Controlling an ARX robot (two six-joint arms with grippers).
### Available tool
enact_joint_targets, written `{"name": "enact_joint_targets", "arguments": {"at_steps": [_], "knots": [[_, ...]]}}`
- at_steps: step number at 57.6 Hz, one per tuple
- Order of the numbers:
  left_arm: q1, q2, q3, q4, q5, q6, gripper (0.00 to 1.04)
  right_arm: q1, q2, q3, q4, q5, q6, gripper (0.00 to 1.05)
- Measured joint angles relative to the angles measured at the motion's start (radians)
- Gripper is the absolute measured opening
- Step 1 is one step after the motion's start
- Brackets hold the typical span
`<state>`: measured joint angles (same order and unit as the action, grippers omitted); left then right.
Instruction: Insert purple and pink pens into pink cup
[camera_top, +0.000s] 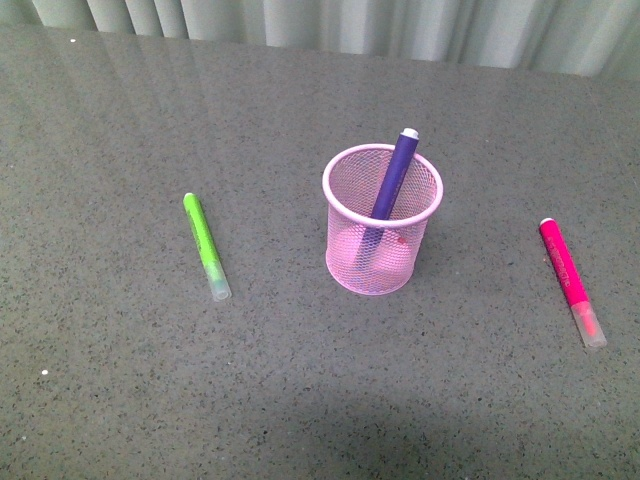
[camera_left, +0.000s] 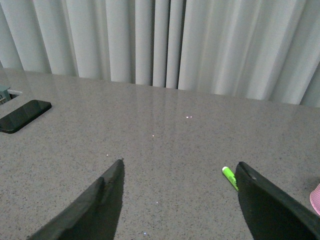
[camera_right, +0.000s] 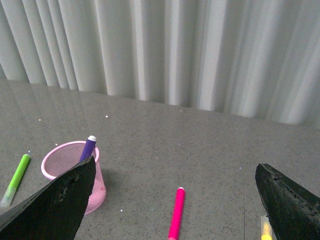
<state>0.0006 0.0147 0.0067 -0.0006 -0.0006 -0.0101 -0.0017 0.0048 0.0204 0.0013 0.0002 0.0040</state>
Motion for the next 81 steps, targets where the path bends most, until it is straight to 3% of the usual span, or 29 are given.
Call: {"name": "enact_joint_targets", "arguments": {"at_steps": [5, 8, 49, 51, 54, 57, 67, 81], "knots": [[0.0, 0.0, 0.0, 0.0, 0.0, 0.0, 0.93, 0.0, 0.0, 0.0, 0.0, 0.0, 0.0, 0.97], [0.0, 0.0, 0.0, 0.0, 0.0, 0.001, 0.98, 0.0, 0.0, 0.0, 0.0, 0.0, 0.0, 0.97], [0.0, 0.0, 0.0, 0.0, 0.0, 0.002, 0.97, 0.0, 0.0, 0.0, 0.0, 0.0, 0.0, 0.97], [0.0, 0.0, 0.0, 0.0, 0.0, 0.002, 0.97, 0.019, 0.032, 0.013, -0.048, 0.063, 0.032, 0.97], [0.0, 0.0, 0.0, 0.0, -0.002, 0.002, 0.97, 0.067, 0.235, 0.146, -0.325, 0.356, 0.147, 0.97], [0.0, 0.0, 0.0, 0.0, 0.002, 0.003, 0.97, 0.01, 0.467, 0.241, -0.394, 0.482, 0.171, 0.97], [0.0, 0.0, 0.0, 0.0, 0.0, 0.002, 0.97, -0.145, 0.836, 0.407, -0.147, 0.34, -0.001, 0.97], [0.0, 0.0, 0.0, 0.0, 0.0, 0.002, 0.97, -0.203, 1.168, 0.568, -0.035, 0.24, -0.168, 0.97]]}}
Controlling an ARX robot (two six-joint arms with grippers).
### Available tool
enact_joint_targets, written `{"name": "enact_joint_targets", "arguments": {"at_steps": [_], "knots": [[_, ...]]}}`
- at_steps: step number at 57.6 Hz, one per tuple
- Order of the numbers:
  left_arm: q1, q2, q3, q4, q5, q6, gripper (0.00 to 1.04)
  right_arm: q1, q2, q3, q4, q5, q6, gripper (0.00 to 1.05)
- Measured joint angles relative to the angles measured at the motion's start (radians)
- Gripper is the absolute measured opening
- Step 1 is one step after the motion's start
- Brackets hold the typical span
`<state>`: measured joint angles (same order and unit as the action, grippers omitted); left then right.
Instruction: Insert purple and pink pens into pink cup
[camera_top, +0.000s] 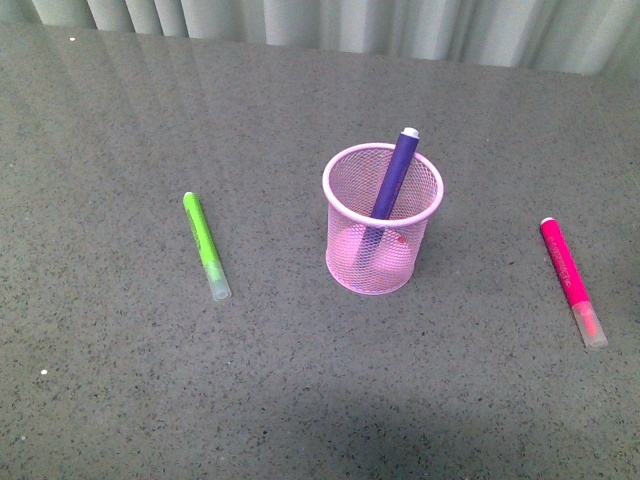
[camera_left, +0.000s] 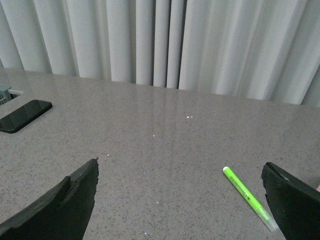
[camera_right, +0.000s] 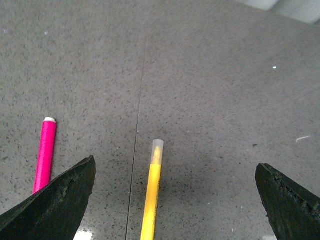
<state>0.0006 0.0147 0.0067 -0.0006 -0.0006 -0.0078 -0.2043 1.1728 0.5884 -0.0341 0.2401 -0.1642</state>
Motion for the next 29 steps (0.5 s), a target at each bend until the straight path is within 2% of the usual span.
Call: {"name": "enact_joint_targets", "arguments": {"at_steps": [6, 14, 29], "knots": [[0.0, 0.0, 0.0, 0.0, 0.0, 0.0, 0.97, 0.009, 0.141, 0.065, 0.003, -0.024, -0.04, 0.97], [0.0, 0.0, 0.0, 0.0, 0.0, 0.0, 0.97, 0.079, 0.324, 0.185, -0.027, -0.027, -0.06, 0.97], [0.0, 0.0, 0.0, 0.0, 0.0, 0.0, 0.97, 0.181, 0.453, 0.285, -0.078, -0.029, -0.047, 0.97]]}}
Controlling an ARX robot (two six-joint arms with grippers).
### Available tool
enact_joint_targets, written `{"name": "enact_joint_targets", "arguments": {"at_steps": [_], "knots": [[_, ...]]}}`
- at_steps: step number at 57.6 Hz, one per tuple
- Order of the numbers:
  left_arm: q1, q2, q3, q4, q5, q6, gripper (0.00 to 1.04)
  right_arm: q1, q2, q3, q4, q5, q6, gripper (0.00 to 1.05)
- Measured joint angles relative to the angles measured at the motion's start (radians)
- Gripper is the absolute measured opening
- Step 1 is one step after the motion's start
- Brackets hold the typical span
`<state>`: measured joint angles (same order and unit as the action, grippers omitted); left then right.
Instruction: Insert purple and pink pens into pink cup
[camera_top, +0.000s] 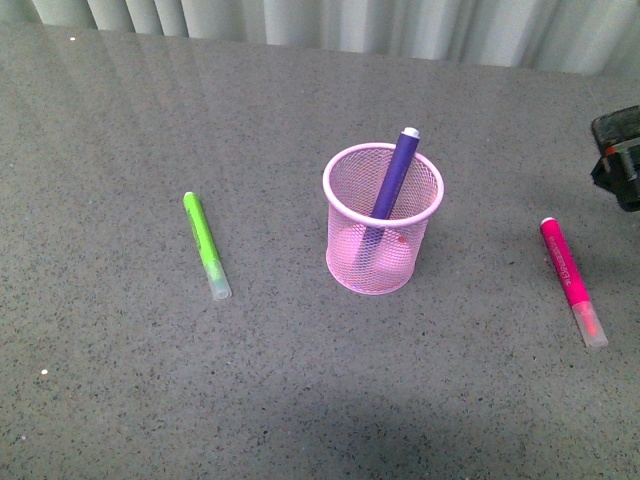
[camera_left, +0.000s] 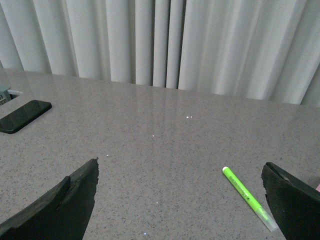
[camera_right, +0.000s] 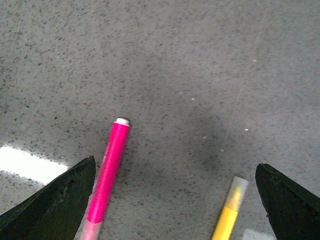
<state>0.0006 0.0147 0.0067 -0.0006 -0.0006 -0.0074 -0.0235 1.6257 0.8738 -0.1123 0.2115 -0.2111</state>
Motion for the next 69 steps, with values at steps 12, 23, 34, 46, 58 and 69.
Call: {"name": "enact_joint_targets", "arguments": {"at_steps": [12, 23, 34, 46, 58, 69], "knots": [[0.0, 0.0, 0.0, 0.0, 0.0, 0.0, 0.97, 0.043, 0.105, 0.039, -0.005, 0.014, 0.034, 0.97], [0.0, 0.0, 0.0, 0.0, 0.0, 0.0, 0.97, 0.06, 0.207, 0.1, -0.006, 0.033, 0.082, 0.97], [0.0, 0.0, 0.0, 0.0, 0.0, 0.0, 0.97, 0.067, 0.278, 0.127, -0.008, 0.038, 0.108, 0.97], [0.0, 0.0, 0.0, 0.0, 0.0, 0.0, 0.97, 0.065, 0.314, 0.147, -0.013, 0.032, 0.137, 0.97], [0.0, 0.0, 0.0, 0.0, 0.0, 0.0, 0.97, 0.06, 0.346, 0.164, -0.013, 0.031, 0.151, 0.97], [0.0, 0.0, 0.0, 0.0, 0.0, 0.0, 0.97, 0.06, 0.364, 0.173, -0.013, 0.032, 0.163, 0.97]]}}
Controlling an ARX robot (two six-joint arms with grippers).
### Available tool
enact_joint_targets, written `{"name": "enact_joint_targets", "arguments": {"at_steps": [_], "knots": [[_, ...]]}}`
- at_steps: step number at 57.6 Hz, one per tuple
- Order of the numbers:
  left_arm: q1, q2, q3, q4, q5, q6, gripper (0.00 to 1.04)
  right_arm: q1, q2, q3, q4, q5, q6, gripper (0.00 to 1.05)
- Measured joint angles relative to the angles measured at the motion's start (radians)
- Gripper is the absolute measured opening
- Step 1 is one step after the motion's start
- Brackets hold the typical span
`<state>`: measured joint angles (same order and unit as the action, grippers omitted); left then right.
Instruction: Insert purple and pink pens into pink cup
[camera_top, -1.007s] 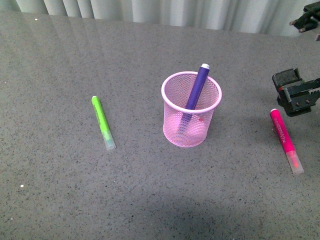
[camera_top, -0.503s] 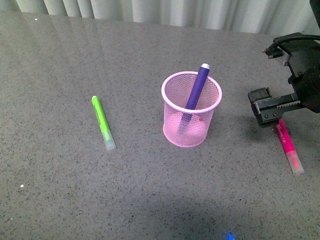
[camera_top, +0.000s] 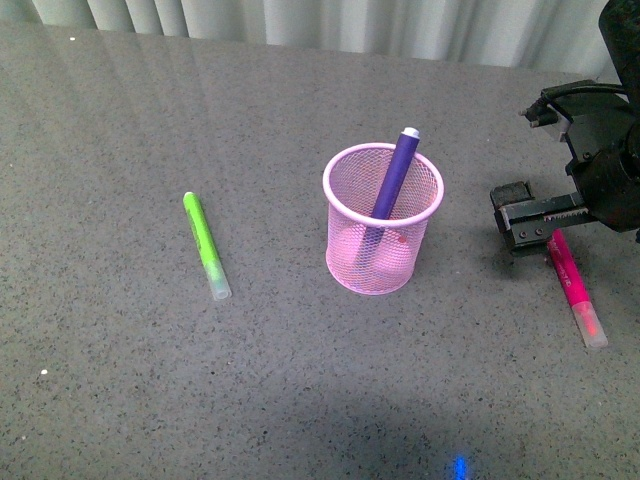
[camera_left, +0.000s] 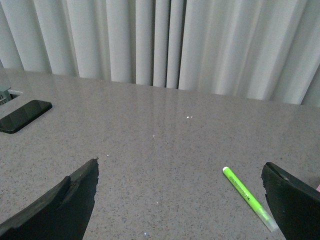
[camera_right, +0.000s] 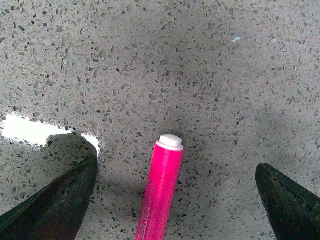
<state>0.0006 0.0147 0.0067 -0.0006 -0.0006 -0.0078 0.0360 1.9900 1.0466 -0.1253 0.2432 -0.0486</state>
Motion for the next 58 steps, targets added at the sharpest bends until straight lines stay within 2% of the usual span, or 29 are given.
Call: {"name": "enact_joint_targets", "arguments": {"at_steps": [14, 26, 33, 38, 47, 58], "knots": [[0.0, 0.0, 0.0, 0.0, 0.0, 0.0, 0.97, 0.003, 0.02, 0.011, 0.003, -0.016, 0.0, 0.63], [0.0, 0.0, 0.0, 0.0, 0.0, 0.0, 0.97, 0.004, 0.034, 0.025, 0.011, -0.013, 0.0, 0.27], [0.0, 0.0, 0.0, 0.0, 0.0, 0.0, 0.97, 0.002, 0.034, 0.026, 0.019, -0.005, 0.0, 0.12], [0.0, 0.0, 0.0, 0.0, 0.0, 0.0, 0.97, 0.0, 0.03, 0.022, 0.038, 0.007, 0.0, 0.09], [0.0, 0.0, 0.0, 0.0, 0.0, 0.0, 0.97, -0.014, -0.061, -0.019, 0.119, 0.008, 0.008, 0.08], [0.0, 0.0, 0.0, 0.0, 0.0, 0.0, 0.97, -0.025, -0.285, -0.027, 0.174, 0.004, 0.101, 0.08]]}}
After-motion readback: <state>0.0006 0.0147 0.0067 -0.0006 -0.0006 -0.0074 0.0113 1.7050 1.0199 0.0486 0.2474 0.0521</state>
